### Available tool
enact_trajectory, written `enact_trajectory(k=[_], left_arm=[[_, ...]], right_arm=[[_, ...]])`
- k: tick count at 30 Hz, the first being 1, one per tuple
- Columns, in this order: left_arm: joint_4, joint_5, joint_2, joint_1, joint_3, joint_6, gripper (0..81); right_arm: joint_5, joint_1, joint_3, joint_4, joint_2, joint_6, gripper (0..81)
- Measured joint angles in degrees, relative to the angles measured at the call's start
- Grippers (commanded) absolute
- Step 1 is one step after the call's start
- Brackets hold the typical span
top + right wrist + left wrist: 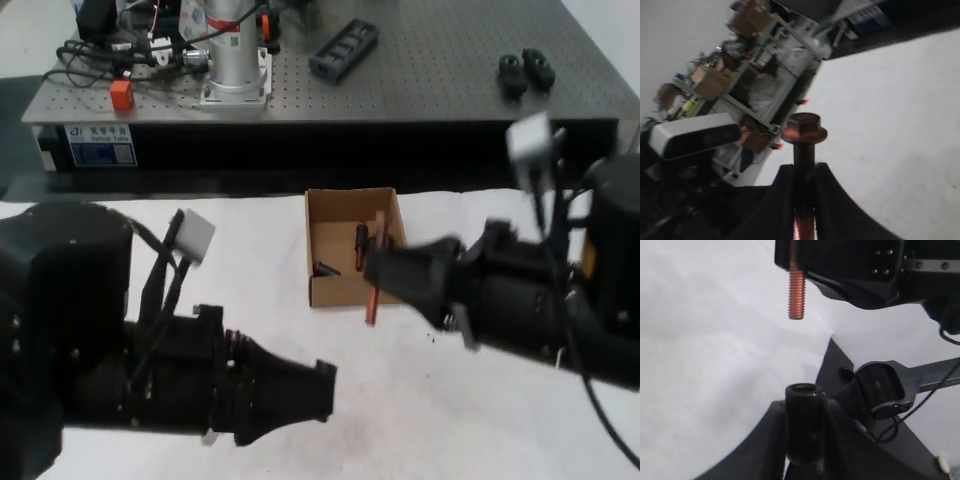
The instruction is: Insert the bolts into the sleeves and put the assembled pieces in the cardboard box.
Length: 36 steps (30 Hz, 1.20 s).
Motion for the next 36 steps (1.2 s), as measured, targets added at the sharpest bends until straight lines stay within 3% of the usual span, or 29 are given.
enact_trajectory(k=[23,36], left_arm=[[-3.12,1.7,0.22,0.0,0.0,1.28,0.6],[-6.1,0.92,0.22,0.0,0.0,3.8,0.6]], right_arm=[[-9.92,-0.04,0.19,-5.63,0.29,5.73,2.8],[-10.58,0.17,0.41,-7.75,1.04,6.92,2.8]])
